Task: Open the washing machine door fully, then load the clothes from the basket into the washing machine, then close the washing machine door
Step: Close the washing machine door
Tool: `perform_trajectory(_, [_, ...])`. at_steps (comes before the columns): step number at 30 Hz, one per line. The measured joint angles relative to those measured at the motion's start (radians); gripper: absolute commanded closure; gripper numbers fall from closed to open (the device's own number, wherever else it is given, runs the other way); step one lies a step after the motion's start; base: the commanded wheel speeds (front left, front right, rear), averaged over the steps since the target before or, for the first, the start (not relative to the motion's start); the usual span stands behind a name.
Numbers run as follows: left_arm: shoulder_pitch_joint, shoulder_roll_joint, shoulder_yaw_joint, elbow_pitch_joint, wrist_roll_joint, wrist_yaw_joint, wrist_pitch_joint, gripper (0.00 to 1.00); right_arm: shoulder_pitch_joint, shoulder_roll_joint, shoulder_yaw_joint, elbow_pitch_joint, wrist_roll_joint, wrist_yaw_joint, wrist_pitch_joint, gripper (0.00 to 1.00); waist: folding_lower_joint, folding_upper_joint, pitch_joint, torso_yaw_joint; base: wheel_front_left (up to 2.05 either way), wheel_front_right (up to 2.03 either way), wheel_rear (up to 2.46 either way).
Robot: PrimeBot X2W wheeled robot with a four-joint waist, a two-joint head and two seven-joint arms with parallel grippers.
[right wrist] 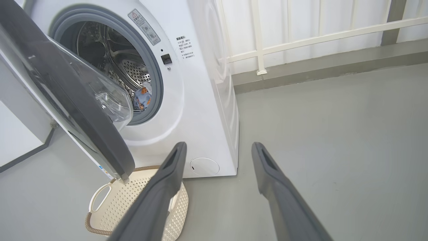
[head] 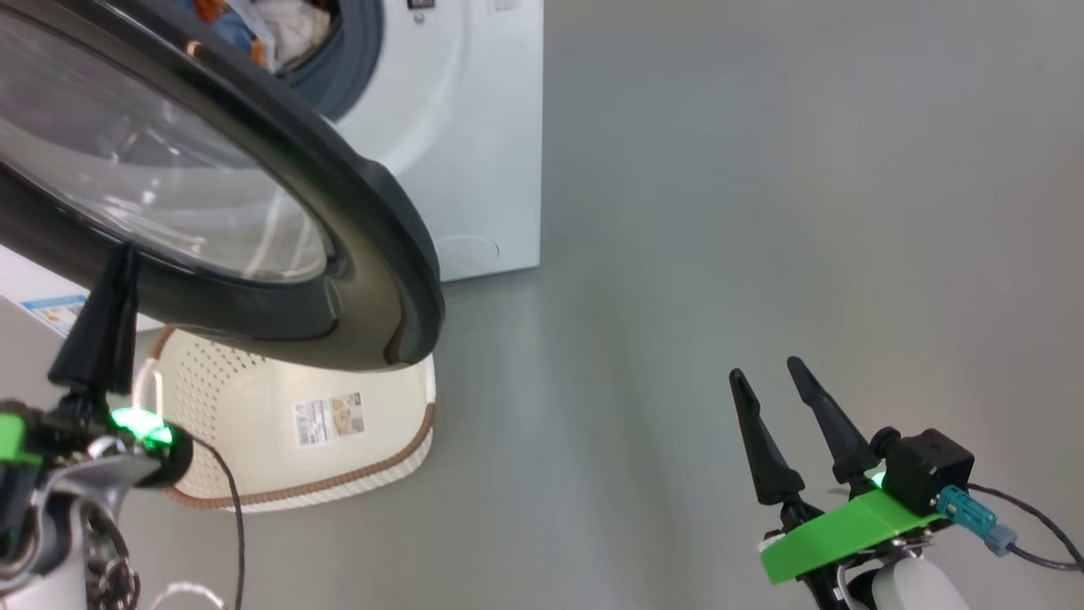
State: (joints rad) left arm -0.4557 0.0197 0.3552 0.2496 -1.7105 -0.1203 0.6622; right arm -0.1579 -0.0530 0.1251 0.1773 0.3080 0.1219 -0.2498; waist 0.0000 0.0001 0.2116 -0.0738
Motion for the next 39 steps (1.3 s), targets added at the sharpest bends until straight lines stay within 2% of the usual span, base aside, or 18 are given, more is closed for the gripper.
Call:
perform_trajectory(13, [0.234,0.002,-0.085,-0.109,-0.045,0.000,-0.229,1.00,0.061,0.000,-0.001,0.020,0.003,0.000,0.000,0.00,0.0000,0.0000,-0.117,0.023,0.00,0.00,0.00])
perform_trajectory(14, [0.252,0.002,-0.094,-0.120,-0.045,0.000,-0.247,0.84,0.066,0.000,-0.002,0.021,0.003,0.000,0.000,0.00,0.0000,-0.0001,-0.124,0.026,0.00,0.00,0.00])
perform_trajectory(15, [0.269,0.002,-0.102,-0.129,-0.045,0.000,-0.270,0.62,0.069,0.001,-0.002,0.020,0.003,0.000,0.000,0.00,0.0000,-0.0001,-0.130,0.029,0.00,0.00,0.00])
perform_trajectory(16, [0.285,0.002,-0.108,-0.135,-0.044,0.000,-0.295,0.34,0.073,0.001,-0.001,0.020,0.003,0.000,0.000,0.00,0.0000,-0.0001,-0.136,0.032,0.00,0.00,0.00])
perform_trajectory(17, [0.301,0.003,-0.116,-0.143,-0.043,0.000,-0.314,0.00,0.075,0.001,0.000,0.020,0.003,0.000,0.000,0.00,0.0000,-0.0001,-0.140,0.035,0.00,0.00,0.00])
perform_trajectory(21, [0.348,0.003,-0.138,-0.191,-0.035,0.000,-0.401,0.00,0.076,0.001,0.002,0.019,0.004,0.000,0.000,0.00,0.0000,0.0000,-0.150,0.045,0.00,0.00,0.00])
perform_trajectory(24, [0.367,0.004,-0.136,-0.245,0.018,0.000,-0.477,0.00,0.076,0.001,0.003,0.016,0.008,0.000,0.000,0.00,0.0000,-0.0001,-0.150,0.048,0.00,0.00,0.00])
perform_trajectory(29, [0.390,0.006,-0.146,-0.333,0.191,0.000,-0.607,0.00,0.076,0.001,0.003,0.010,0.010,0.000,0.000,0.00,0.0000,0.0000,-0.148,0.050,0.00,0.00,0.00])
perform_trajectory(35, [0.438,0.019,-0.212,-0.345,0.372,0.000,-0.779,0.00,0.076,0.001,0.003,0.007,0.011,0.000,0.000,0.00,0.0000,-0.0001,-0.153,0.052,0.00,0.00,0.00])
perform_trajectory(39, [0.463,0.068,-0.280,-0.346,0.531,0.000,-0.887,0.00,0.076,0.001,0.005,0.006,0.012,0.000,0.000,0.00,0.0000,-0.0001,-0.156,0.050,0.00,0.00,0.00])
